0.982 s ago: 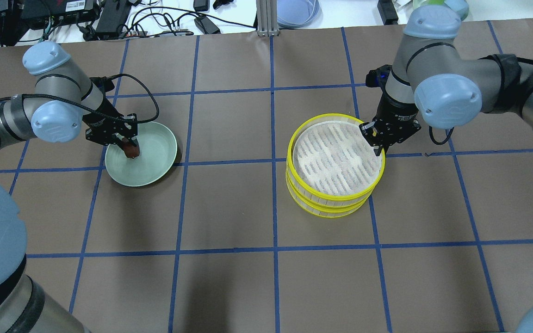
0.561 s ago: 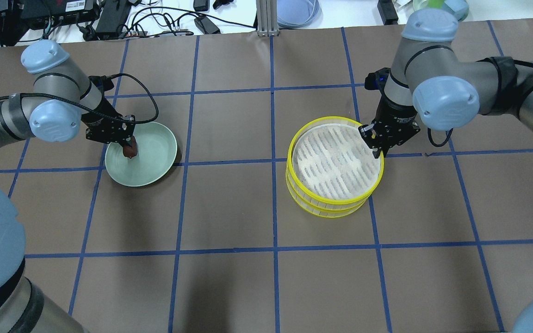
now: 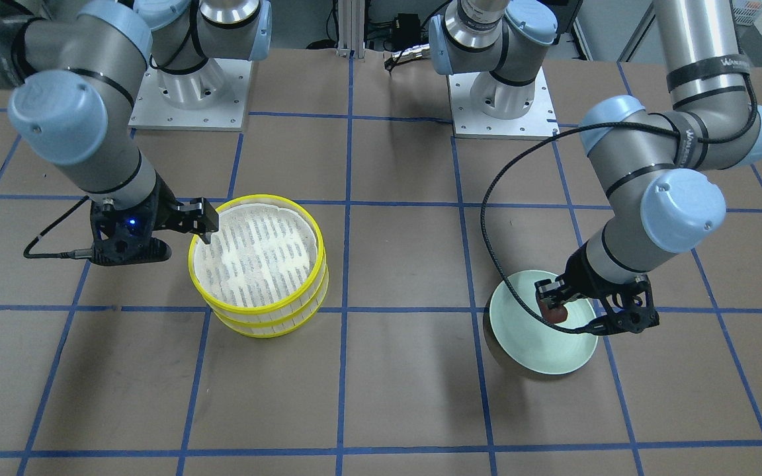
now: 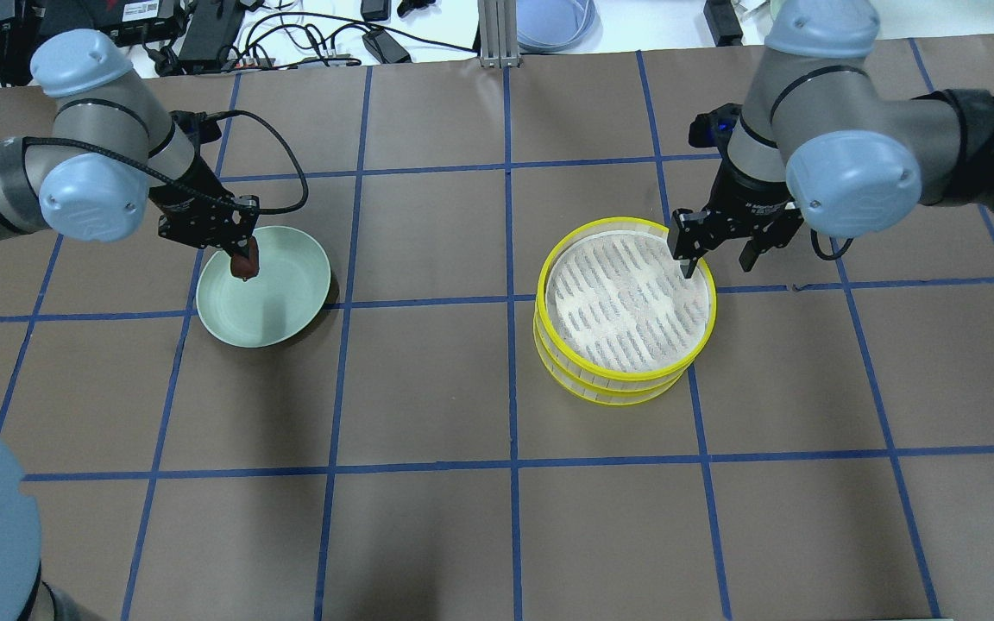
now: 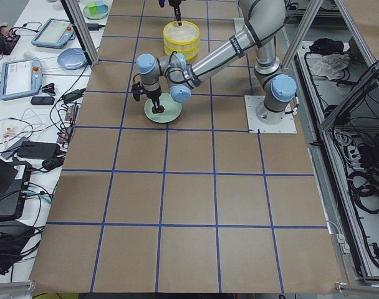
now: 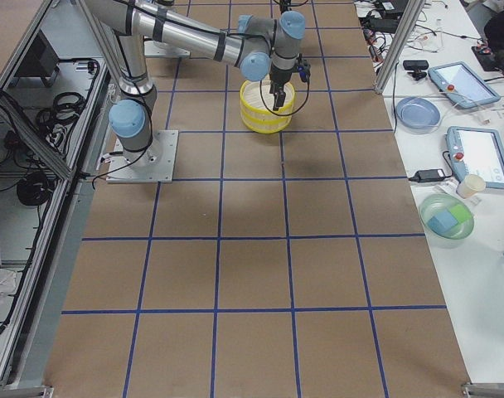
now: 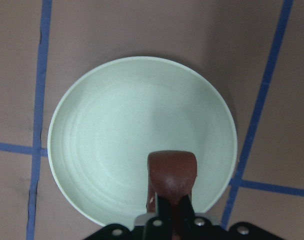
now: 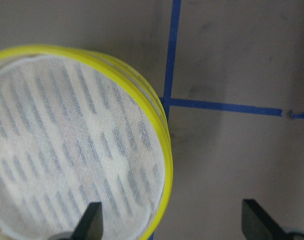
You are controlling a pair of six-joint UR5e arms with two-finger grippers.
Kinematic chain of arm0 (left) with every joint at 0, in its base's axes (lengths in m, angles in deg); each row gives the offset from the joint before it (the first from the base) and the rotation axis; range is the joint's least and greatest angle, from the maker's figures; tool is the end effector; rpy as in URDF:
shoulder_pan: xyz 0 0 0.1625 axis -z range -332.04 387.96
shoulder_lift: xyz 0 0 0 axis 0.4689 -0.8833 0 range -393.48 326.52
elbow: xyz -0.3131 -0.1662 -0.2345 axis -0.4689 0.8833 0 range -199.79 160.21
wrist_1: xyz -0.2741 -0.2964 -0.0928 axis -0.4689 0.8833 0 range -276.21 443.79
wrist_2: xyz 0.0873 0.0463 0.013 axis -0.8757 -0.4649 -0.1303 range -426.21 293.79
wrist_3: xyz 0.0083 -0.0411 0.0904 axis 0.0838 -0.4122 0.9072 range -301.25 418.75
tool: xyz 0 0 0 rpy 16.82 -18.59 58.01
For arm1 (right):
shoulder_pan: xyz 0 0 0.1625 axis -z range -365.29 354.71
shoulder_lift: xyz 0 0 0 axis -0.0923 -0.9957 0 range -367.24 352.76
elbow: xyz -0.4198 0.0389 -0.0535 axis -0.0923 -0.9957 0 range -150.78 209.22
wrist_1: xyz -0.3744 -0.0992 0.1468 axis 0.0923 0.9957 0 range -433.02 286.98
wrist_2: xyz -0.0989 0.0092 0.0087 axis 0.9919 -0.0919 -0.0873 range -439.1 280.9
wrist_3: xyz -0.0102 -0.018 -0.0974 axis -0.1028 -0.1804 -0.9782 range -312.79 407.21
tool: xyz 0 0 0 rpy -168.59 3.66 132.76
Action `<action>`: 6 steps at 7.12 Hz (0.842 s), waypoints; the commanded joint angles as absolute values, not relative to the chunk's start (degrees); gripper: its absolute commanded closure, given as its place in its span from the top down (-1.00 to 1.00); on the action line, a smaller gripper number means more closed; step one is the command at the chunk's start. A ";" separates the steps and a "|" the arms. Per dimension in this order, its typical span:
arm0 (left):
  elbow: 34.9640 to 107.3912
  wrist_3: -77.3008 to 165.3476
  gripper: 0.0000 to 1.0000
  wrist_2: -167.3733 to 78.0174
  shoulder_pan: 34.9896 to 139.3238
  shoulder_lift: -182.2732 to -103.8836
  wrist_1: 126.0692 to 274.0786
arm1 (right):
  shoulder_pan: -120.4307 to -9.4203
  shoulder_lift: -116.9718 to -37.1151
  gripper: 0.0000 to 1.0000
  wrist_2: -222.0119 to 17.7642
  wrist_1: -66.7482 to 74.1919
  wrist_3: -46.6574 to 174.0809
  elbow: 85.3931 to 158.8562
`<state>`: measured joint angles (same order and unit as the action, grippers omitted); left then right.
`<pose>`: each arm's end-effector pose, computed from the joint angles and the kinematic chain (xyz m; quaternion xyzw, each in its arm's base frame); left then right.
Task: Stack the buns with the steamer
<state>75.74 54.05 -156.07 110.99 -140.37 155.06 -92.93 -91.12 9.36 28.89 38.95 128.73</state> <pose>-0.0623 -0.5909 0.3138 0.1018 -0.9943 -0.0322 0.0019 0.1146 -0.5211 0.3736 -0.0510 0.9981 0.0311 0.0163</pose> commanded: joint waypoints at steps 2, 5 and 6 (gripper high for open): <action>69.78 31.05 -1.00 -154.90 127.49 -136.58 161.14 | -92.66 -96.97 1.00 9.32 5.00 42.19 107.26; 69.77 10.63 -1.00 -148.22 138.49 -139.99 152.55 | -92.83 -97.42 1.00 10.10 10.36 45.62 107.86; 69.77 6.67 -1.00 -148.21 142.62 -142.27 147.22 | -92.83 -97.67 1.00 10.46 17.60 45.54 110.05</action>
